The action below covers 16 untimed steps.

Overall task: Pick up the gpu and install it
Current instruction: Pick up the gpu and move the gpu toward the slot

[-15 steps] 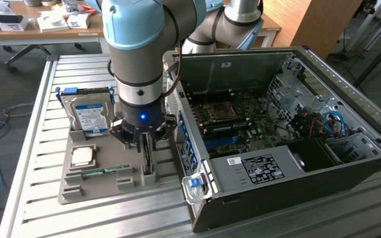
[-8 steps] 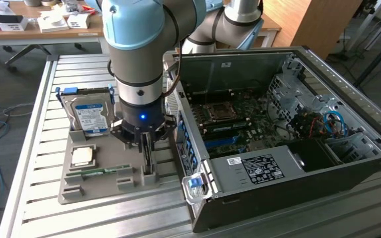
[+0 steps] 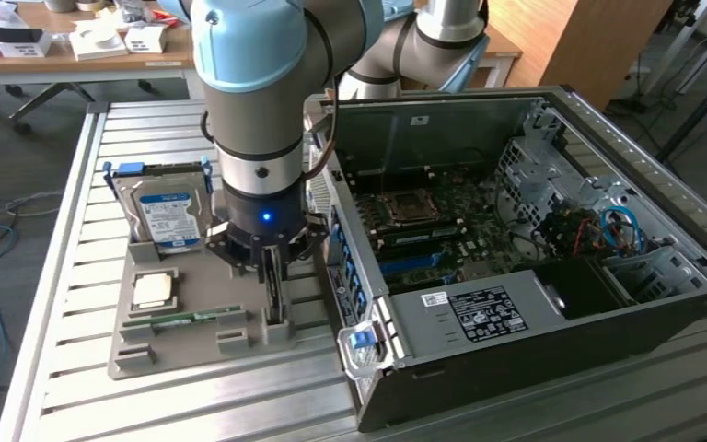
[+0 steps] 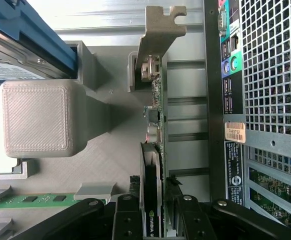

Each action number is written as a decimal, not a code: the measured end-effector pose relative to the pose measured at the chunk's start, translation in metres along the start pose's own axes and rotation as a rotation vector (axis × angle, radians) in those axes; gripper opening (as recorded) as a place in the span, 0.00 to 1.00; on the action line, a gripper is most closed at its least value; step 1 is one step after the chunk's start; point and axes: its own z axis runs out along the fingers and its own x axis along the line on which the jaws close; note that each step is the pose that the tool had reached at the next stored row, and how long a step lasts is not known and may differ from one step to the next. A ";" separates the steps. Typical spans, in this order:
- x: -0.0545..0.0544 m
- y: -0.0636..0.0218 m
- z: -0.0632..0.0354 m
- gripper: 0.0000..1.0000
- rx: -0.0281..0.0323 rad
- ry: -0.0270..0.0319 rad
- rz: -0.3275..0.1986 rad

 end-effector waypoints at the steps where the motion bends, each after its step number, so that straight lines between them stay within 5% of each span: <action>1: 0.000 0.0000 0.0000 0.35 0.0000 0.0000 0.000; 16: 0.000 0.0000 0.0000 0.26 0.0001 0.0000 0.000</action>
